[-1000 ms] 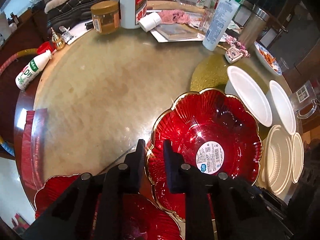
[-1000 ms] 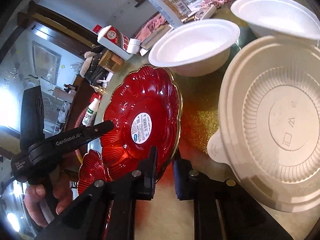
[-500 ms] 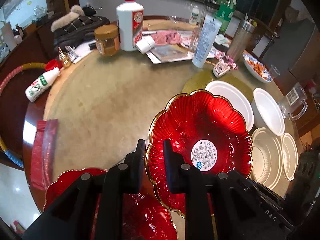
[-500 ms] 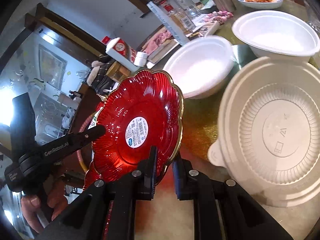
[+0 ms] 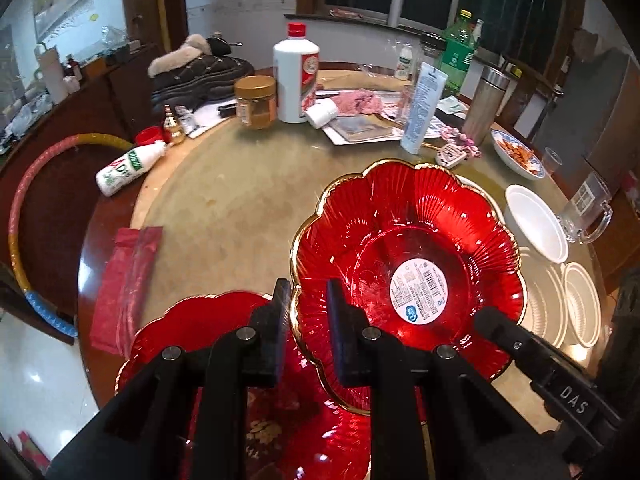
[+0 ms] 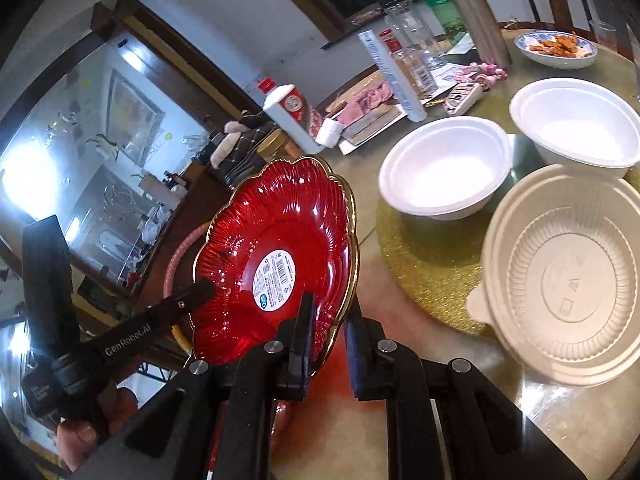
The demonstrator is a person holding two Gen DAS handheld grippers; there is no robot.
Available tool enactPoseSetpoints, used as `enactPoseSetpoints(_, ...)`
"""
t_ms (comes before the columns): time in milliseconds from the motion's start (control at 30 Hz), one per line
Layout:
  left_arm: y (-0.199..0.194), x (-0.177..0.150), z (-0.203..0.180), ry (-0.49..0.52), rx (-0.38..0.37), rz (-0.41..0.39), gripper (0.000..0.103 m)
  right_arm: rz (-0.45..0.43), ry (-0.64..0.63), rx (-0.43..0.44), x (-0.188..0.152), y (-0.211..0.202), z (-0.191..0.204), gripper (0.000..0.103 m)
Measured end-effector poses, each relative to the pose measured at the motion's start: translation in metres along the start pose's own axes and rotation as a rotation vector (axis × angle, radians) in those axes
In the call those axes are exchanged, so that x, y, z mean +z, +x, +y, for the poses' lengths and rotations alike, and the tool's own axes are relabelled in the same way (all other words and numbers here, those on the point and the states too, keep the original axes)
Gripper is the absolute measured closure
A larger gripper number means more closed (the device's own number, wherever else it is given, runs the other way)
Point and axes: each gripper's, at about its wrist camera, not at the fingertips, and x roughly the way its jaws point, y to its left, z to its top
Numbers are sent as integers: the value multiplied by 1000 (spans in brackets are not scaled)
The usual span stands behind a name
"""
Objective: Organize plates and bowls
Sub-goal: 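Lift the small red plate and lower it onto the large red plate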
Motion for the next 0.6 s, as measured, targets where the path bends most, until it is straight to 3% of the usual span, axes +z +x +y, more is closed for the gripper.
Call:
enactPoseSetpoints(300,-19,-29,32,-70,32,-22,88,3,-124,9,-16,-3,43,89)
enactPoseSetpoints(600,-49,-55,63,-129,38,-69,88,53,-167,28,-42,7,70,89)
